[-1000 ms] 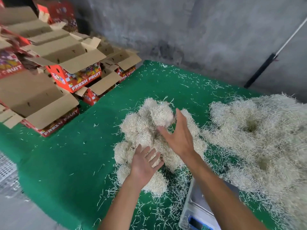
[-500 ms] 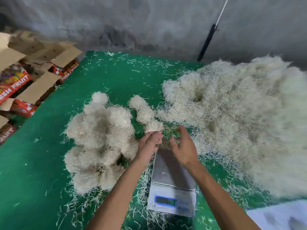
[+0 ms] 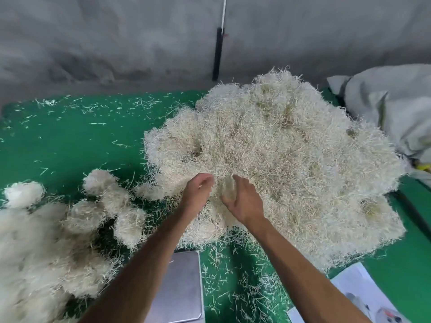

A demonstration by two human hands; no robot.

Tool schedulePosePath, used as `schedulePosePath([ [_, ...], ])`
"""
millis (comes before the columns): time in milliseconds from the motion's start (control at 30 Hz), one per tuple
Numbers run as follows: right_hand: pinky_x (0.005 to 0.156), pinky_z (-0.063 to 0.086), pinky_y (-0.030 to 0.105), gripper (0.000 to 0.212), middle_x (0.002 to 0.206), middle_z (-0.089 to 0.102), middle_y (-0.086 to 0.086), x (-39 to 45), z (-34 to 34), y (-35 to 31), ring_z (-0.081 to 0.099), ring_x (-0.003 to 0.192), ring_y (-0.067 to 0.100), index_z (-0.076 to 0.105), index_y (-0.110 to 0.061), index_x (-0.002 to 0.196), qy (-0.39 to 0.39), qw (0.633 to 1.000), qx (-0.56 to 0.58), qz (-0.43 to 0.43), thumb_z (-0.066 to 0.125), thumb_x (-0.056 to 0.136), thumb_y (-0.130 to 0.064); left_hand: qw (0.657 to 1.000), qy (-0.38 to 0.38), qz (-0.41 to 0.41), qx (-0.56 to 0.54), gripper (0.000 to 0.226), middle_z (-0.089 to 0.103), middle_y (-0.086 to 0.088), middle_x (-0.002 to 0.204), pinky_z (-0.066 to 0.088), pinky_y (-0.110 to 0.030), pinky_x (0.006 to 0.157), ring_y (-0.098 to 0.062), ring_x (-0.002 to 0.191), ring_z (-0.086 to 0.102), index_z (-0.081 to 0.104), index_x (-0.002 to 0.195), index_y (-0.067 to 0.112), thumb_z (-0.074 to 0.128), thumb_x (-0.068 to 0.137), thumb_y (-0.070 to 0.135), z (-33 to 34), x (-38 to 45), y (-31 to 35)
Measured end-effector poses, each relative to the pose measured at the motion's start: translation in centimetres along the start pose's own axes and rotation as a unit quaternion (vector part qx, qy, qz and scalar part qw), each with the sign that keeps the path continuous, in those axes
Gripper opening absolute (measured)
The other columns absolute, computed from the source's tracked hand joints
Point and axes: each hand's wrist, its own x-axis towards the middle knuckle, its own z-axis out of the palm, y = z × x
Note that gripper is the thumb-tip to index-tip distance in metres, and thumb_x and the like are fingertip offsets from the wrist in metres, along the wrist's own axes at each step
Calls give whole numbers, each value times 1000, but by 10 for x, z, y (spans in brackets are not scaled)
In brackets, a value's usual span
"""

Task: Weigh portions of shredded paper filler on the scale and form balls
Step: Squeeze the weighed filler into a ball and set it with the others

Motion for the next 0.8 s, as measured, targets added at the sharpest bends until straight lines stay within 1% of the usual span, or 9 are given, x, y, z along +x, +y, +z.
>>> schedulePosePath([
  [100,110,48,45,81,158,40,10,21,25,22,48,137,30,27,-19,158,-54,995,-88,-11,55,97,-64,996,-20,-17,88,20,67,5,117,46,-20,63,-7,89,64,59,119,31,53,101,37,33,35,-12],
  [167,116,43,46,81,162,34,11,29,43,33,43,144,31,23,-19,159,-95,990,-107,-16,60,96,-54,984,-42,-72,157,44,63,1,124,49,-19,59,-10,95,65,46,139,24,51,100,43,50,47,-28],
  [233,119,40,46,79,166,28,11,31,57,40,39,148,33,20,-20,160,-112,987,-113,-18,63,98,-39,958,-59,-152,234,71,50,-6,145,54,-32,84,-23,119,60,24,154,19,52,97,51,61,51,-48],
  [300,116,44,46,74,165,30,9,32,63,43,42,146,32,23,-22,159,-97,991,-94,-13,63,97,-21,944,-78,-184,261,81,26,-10,162,42,-44,107,-33,141,39,16,157,20,56,95,52,71,52,-68],
  [467,92,61,39,51,144,53,12,35,54,34,61,122,29,46,-13,148,-48,999,1,-24,50,100,2,980,-48,-172,84,63,29,-7,161,37,-46,111,-29,142,38,30,154,20,58,97,26,87,59,-67],
  [567,85,60,34,41,124,61,9,34,31,22,64,105,26,51,-10,144,-5,996,74,-46,48,104,-8,985,-26,-171,-2,26,56,-7,126,45,-33,88,-17,112,54,58,112,18,43,98,34,80,54,-45],
  [633,83,59,31,36,112,61,6,30,13,9,62,95,23,54,-9,138,18,991,112,-69,52,102,-10,994,-24,-101,17,17,56,13,90,46,-21,69,2,87,54,47,86,29,36,98,35,72,42,-31],
  [700,84,55,23,36,113,61,6,24,-4,-7,61,94,21,54,-10,138,39,985,140,-90,57,102,-10,997,42,-30,60,25,62,19,75,48,-10,54,8,74,58,50,91,31,35,106,17,74,34,-14],
  [800,74,49,17,40,118,61,11,10,-24,-31,63,93,23,51,-8,140,45,978,171,-109,59,101,-14,992,64,22,109,41,59,13,93,49,-6,59,13,75,61,40,145,15,44,106,5,57,8,11],
])
